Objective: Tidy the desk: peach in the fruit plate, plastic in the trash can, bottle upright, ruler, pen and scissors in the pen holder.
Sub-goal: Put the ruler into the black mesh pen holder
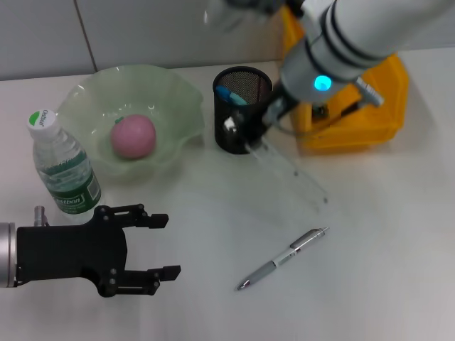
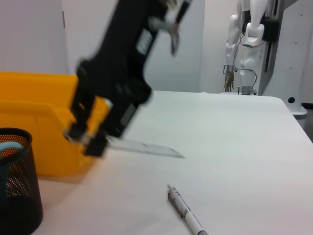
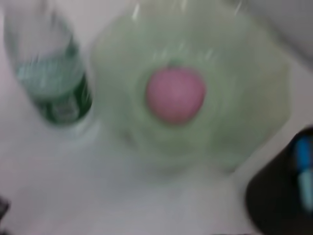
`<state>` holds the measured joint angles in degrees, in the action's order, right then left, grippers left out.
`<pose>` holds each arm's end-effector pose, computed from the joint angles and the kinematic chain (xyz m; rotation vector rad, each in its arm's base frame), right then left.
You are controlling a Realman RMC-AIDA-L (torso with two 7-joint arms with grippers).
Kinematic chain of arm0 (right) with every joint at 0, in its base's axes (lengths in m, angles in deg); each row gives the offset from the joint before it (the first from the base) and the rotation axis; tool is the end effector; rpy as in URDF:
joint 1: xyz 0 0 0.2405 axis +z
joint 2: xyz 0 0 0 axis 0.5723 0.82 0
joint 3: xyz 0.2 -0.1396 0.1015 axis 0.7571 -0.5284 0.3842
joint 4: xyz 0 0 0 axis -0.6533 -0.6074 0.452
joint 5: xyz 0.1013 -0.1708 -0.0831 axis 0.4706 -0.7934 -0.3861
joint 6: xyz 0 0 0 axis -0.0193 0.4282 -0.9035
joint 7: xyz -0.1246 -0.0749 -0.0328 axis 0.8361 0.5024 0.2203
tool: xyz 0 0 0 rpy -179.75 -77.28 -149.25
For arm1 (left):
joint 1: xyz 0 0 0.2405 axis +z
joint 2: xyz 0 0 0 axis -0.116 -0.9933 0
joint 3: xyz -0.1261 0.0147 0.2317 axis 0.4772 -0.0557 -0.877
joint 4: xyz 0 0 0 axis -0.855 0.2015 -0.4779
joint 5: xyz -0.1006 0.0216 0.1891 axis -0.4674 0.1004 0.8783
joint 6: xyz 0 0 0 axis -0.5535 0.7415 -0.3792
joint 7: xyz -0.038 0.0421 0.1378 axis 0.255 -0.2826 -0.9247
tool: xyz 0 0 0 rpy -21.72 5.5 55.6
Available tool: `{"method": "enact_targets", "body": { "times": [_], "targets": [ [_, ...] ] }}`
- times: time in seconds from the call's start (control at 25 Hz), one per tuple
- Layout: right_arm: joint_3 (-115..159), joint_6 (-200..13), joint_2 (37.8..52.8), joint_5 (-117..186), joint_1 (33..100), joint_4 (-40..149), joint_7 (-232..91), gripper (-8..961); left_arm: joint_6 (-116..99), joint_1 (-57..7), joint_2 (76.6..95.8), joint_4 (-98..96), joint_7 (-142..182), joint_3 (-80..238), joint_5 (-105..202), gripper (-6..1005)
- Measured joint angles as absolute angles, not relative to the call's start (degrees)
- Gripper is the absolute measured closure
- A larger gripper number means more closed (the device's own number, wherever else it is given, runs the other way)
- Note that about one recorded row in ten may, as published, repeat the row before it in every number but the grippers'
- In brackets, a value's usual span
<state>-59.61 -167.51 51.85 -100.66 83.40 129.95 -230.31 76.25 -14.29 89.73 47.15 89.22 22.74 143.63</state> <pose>0.0740 0.3949 -0.0338 -2.5559 0.7111 -0.3594 -0.2619 0.2962 -0.0204 -2.9600 -0.1542 -0.5532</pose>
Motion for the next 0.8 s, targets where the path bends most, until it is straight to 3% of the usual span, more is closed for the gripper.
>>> {"method": "enact_targets", "body": {
  "times": [0.36, 0.8],
  "targets": [
    [-54.10, -155.32, 51.77, -100.54, 80.32, 135.59, -227.42, 572, 76.14, -15.03, 89.77, 46.11, 89.21, 22.86, 143.53, 213],
    [-56.32, -131.65, 52.00, -100.03, 77.57, 129.62, -226.97, 572, 75.87, -16.19, 89.77, 44.22, 89.20, 23.21, 143.29, 213]
  ]
}}
